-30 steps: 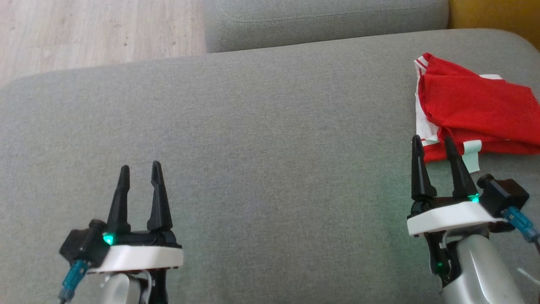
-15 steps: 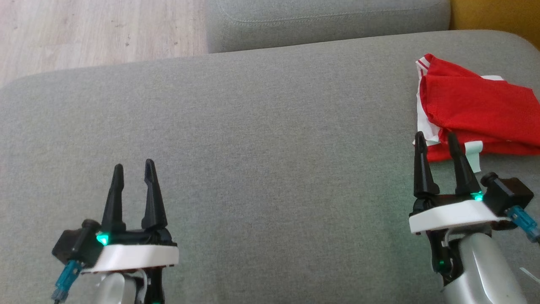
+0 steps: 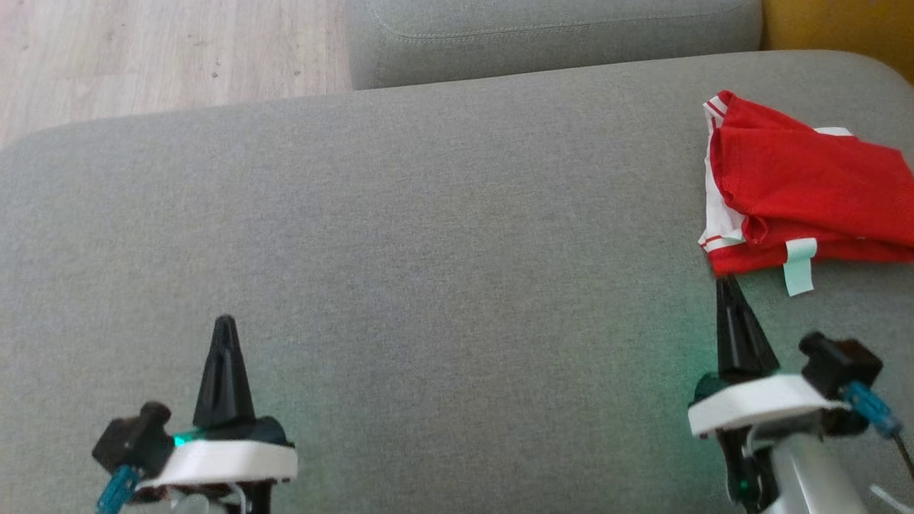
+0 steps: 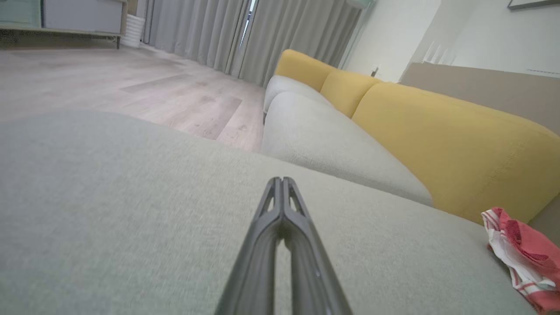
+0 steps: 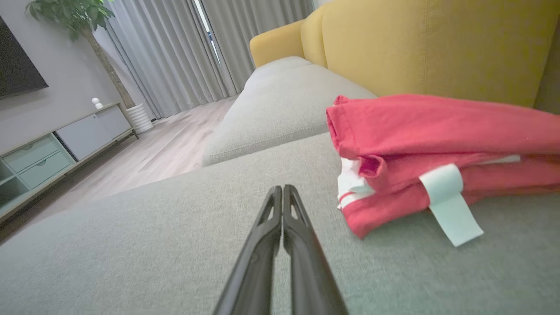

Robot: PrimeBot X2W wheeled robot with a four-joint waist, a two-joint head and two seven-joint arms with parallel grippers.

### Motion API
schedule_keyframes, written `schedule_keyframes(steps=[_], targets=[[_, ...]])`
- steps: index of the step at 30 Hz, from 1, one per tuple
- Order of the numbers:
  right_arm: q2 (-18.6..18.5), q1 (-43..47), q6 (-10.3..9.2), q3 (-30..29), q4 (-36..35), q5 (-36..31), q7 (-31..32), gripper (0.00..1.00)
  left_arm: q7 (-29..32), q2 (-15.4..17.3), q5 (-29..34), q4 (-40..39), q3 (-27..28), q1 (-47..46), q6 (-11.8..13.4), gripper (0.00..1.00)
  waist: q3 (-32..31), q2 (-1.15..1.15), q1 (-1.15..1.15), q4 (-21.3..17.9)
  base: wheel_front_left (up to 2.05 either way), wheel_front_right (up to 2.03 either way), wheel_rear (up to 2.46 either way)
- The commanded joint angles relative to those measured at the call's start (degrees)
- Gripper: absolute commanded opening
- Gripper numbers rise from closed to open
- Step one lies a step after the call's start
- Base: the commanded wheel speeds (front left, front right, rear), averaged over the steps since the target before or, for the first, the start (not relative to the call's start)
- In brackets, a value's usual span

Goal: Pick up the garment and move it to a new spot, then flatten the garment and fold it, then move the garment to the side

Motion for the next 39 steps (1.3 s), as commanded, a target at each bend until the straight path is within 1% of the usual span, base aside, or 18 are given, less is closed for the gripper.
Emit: schedule_keyframes(steps=[1, 39], targets=[[-0.08, -1.73, 0.00, -0.12, -1.80, 1.37, 0.20, 0.00, 0.19, 0.01, -1.34, -1.67, 0.19, -1.46, -0.03, 0.00, -0.06, 0.00, 0.00, 0.02, 0.00, 0.00, 0.00], [-0.54, -0.89, -0.02, -2.21, -3.70, 24.92, 6.12, 0.00, 6.54, 0.28, -22.11, -1.15, 3.22, -2.25, -0.49, 0.00, -1.45, 0.00, 0.00, 0.47, 0.00, 0.00, 0.00]])
